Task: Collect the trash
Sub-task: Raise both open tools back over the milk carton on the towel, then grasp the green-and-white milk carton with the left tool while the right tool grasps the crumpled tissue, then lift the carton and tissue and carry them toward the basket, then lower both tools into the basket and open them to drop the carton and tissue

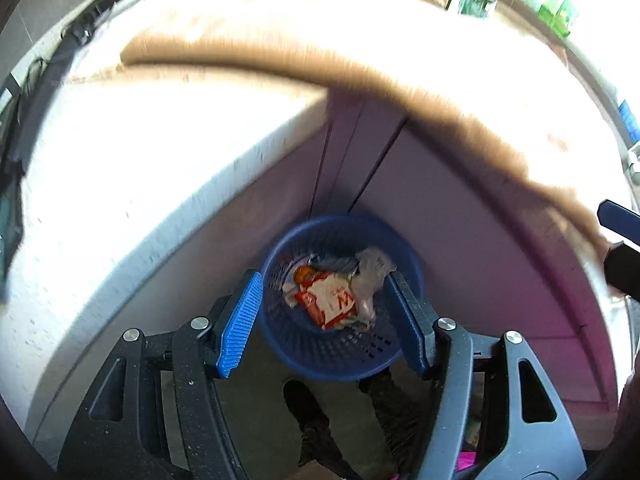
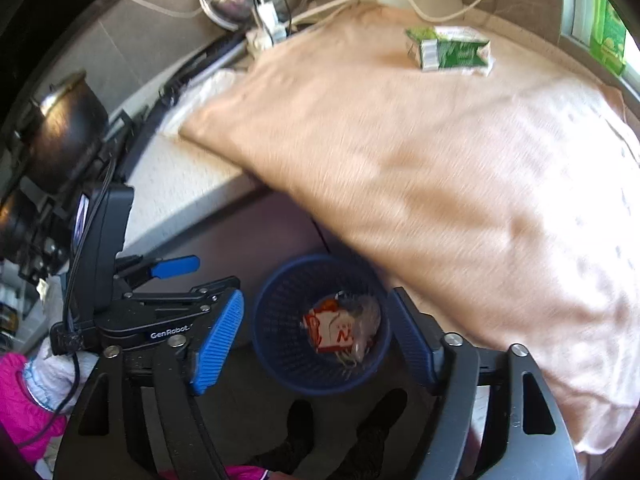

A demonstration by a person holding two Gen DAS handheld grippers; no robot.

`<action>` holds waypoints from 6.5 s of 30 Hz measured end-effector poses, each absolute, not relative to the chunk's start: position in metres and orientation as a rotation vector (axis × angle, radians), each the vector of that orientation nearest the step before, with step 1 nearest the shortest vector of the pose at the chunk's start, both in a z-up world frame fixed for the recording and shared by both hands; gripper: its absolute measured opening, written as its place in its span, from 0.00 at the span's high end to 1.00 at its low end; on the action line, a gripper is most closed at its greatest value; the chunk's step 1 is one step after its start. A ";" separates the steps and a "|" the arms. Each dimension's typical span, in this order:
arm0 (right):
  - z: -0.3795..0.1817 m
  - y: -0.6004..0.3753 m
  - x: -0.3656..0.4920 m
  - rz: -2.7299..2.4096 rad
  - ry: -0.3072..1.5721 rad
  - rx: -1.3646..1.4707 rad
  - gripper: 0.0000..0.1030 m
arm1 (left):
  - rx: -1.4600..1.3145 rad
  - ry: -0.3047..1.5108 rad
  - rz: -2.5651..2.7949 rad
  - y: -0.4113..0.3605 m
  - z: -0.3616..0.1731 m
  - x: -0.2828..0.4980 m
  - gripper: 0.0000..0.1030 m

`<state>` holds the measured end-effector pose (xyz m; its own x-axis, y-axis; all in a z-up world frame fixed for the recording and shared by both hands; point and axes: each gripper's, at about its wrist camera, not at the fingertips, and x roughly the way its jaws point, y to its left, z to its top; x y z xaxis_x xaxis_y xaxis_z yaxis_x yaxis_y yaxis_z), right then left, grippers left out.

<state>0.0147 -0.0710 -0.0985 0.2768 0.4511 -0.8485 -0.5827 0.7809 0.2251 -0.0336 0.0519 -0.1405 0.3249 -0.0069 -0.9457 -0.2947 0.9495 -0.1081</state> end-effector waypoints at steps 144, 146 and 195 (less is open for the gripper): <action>-0.034 -0.103 0.193 0.728 0.976 0.056 0.97 | -0.211 1.040 0.138 0.086 -0.052 0.081 0.41; -0.032 -0.101 0.179 0.727 0.972 0.056 0.97 | -0.203 1.041 0.135 0.086 -0.051 0.068 0.41; -0.159 -0.063 -0.015 0.724 1.209 -0.108 0.97 | -0.274 1.395 0.093 0.057 -0.222 -0.078 0.41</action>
